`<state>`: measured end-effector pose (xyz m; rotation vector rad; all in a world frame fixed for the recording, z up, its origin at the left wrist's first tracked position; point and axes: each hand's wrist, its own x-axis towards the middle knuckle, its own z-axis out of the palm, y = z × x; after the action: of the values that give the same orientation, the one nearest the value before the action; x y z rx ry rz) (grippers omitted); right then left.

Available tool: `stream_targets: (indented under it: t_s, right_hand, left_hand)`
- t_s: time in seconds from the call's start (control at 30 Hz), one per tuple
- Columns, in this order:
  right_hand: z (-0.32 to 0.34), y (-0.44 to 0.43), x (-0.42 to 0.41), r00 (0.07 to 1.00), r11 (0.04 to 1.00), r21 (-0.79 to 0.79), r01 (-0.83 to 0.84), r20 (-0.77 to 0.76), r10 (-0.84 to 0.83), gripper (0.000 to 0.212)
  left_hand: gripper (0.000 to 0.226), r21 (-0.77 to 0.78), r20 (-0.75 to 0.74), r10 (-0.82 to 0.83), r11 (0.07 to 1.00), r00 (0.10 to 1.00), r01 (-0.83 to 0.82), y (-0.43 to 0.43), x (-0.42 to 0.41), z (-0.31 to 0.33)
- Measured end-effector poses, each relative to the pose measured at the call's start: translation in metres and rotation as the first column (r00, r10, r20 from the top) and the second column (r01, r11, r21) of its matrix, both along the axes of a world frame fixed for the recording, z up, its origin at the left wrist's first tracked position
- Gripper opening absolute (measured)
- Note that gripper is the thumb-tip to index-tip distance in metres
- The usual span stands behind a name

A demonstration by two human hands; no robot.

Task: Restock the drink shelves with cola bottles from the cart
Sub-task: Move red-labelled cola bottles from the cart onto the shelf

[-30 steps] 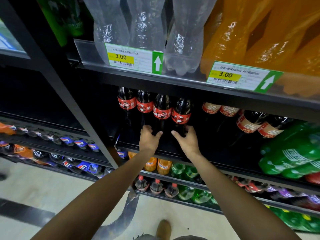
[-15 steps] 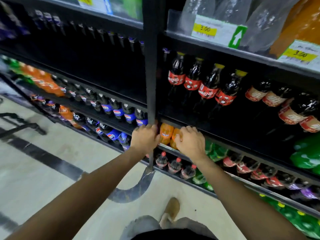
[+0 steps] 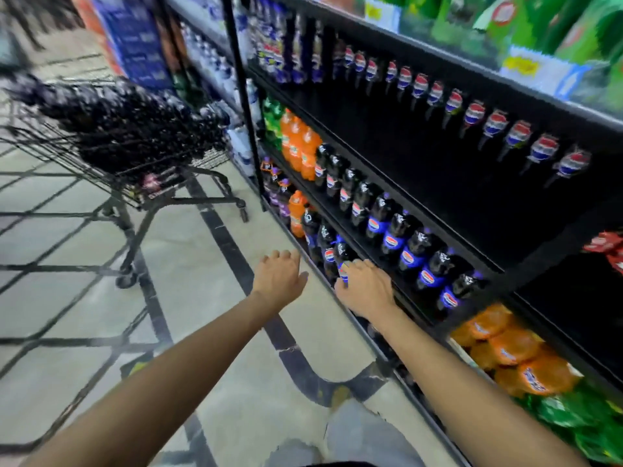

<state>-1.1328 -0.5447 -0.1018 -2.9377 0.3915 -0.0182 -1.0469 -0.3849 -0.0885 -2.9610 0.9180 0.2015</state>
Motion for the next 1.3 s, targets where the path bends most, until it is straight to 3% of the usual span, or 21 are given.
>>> stream_targets:
  t_s: [0.3, 0.57, 0.83, 1.0, 1.3]
  right_hand:
    - [-0.009, 0.106, 0.188, 0.944, 0.942, 0.05, -0.331, 0.006, 0.331, 0.021]
    - [0.0, 0.185, 0.372, 0.842, 0.839, 0.082, -0.537, 0.007, 0.539, 0.018]
    - [0.017, 0.253, 0.506, 0.724, 0.722, 0.074, -0.688, 0.01, 0.689, 0.023]
    - [0.012, 0.282, 0.588, 0.675, 0.675, 0.033, -0.737, 0.011, 0.738, 0.027]
    - [-0.002, 0.32, 0.747, 0.706, 0.707, 0.01, -0.707, -0.052, 0.706, 0.023]
  left_hand:
    - [0.037, -0.028, 0.017, 0.337, 0.941, 0.941, -0.337, 0.128, 0.121, 0.004]
    - [0.039, 0.077, 0.032, 0.49, 0.868, 0.871, -0.491, 0.211, 0.262, 0.006]
    - [0.03, -0.023, 0.083, 0.626, 0.779, 0.775, -0.627, 0.262, 0.373, 0.018]
    - [0.029, -0.074, 0.071, 0.662, 0.749, 0.746, -0.658, 0.29, 0.443, 0.001]
    - [0.046, -0.071, 0.038, 0.571, 0.82, 0.82, -0.568, 0.328, 0.618, -0.026]
